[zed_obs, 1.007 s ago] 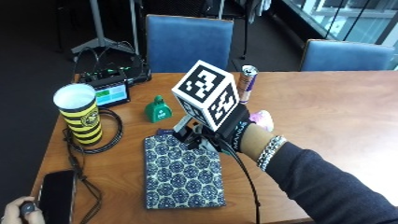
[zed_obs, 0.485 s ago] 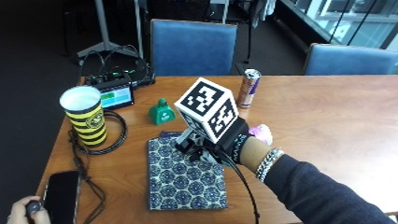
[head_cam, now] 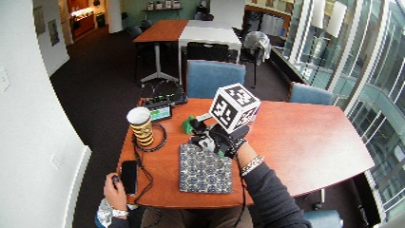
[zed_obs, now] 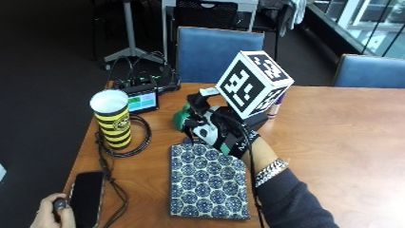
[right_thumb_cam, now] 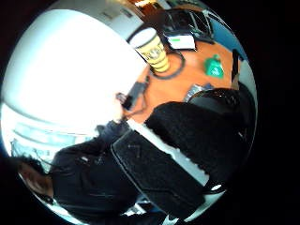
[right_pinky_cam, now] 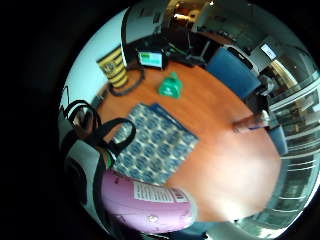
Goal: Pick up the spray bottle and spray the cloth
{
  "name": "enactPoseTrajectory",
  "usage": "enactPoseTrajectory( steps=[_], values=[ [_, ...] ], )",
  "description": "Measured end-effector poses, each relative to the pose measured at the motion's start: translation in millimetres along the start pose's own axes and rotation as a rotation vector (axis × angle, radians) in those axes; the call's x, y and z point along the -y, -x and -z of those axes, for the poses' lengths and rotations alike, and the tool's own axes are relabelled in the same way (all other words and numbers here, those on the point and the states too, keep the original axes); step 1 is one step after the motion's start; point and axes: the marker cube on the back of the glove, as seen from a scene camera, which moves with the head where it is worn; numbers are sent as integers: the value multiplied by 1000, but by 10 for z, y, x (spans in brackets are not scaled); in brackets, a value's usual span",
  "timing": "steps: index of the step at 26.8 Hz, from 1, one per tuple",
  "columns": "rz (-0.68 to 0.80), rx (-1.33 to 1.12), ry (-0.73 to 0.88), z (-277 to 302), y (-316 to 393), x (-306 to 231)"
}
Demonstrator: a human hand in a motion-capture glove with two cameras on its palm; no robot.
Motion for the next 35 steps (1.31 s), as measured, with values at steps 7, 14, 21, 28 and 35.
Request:
enactPoseTrajectory(
  steps=[7, 14, 21, 28, 35],
  values=[
    [37, 396, -206, -188, 212, 188],
    [56, 668, -362, -488, 252, 429],
    [-34, 809, -480, -886, 136, 536],
    [-29, 849, -455, -1221, 205, 442],
    [-53, 821, -451, -1205, 244, 354]
  ],
)
